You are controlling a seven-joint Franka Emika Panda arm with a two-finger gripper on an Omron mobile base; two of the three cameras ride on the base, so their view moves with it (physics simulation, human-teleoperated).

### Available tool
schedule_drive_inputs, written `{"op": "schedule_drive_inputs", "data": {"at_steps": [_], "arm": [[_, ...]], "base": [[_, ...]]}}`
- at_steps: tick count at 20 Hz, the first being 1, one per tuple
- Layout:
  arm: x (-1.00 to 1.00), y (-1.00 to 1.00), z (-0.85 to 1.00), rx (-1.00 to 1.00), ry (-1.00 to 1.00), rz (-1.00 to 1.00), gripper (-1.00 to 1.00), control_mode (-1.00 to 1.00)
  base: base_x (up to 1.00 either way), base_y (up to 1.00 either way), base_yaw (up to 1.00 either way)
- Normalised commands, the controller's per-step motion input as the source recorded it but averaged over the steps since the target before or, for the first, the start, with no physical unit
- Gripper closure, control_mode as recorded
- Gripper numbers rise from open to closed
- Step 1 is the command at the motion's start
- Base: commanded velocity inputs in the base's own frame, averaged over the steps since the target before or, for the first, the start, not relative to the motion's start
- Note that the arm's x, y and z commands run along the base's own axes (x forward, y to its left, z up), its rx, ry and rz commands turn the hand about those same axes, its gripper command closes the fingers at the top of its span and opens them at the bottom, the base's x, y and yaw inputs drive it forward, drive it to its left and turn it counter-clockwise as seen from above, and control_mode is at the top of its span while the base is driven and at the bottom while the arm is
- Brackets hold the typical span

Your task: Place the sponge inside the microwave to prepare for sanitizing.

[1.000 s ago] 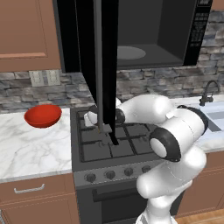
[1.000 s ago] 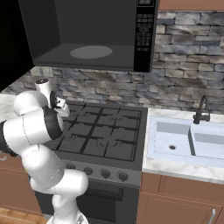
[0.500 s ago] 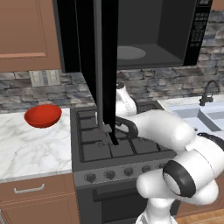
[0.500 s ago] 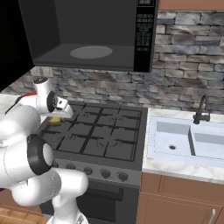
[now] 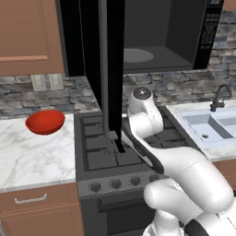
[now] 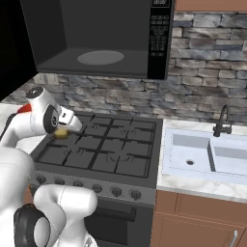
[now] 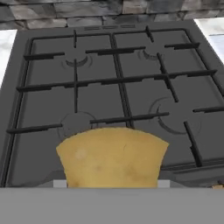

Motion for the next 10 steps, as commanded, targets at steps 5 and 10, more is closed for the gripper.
{"op": "schedule_drive_inputs", "data": {"at_steps": [5, 10], "arm": [[-0.16, -0.46, 0.63, 0.0, -0.24, -0.04, 1.0, -1.0], [-0.1, -0.19, 0.58, 0.02, -0.11, 0.0, 1.0, -1.0]], "base": [[0.0, 0.0, 0.0], [0.0, 0.0, 0.0]]}}
